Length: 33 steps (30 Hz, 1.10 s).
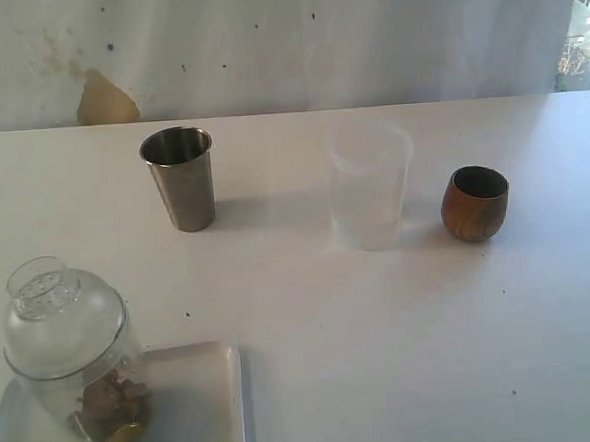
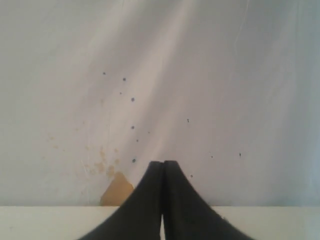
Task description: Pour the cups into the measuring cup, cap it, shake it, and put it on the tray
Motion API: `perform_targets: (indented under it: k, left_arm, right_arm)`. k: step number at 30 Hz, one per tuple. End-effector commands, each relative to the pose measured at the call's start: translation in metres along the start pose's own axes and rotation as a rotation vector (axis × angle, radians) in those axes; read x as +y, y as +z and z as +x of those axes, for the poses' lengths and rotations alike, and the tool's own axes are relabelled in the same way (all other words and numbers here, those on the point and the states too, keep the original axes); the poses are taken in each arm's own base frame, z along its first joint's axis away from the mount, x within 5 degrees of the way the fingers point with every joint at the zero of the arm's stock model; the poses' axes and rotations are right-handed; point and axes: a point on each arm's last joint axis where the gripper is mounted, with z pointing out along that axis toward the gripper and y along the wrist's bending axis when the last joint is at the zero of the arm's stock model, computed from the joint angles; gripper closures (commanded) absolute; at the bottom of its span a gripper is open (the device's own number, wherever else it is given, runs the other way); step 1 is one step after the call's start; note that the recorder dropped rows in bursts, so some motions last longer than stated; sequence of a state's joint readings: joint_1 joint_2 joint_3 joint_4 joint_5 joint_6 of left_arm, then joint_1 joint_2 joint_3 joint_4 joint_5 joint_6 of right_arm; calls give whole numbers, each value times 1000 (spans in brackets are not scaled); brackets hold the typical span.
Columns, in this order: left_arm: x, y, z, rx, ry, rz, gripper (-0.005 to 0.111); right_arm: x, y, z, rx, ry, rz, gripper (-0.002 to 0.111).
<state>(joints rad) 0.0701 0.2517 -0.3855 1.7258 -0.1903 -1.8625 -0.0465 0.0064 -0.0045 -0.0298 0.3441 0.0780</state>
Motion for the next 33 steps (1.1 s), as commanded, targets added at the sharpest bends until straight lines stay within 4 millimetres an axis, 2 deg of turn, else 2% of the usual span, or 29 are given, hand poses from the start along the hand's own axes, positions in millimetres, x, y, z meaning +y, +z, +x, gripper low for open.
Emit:
perform_targets:
  k: [1,25,29,33]
  left_arm:
    - [0,-7,-6,-47,38,-21,107]
    - [0,-8,-7,-52,39,-18,107]
    - [3,-6,10,-6,31,-32,107]
    - [8,-5,45,97,13,-44,107]
  right_arm:
    - [0,0,1,-5,0,-4,108]
    - [0,0,1,-5,0,-4,108]
    - [0,0,1,-5,0,-4,108]
    - [0,0,1,-5,0,-4,108]
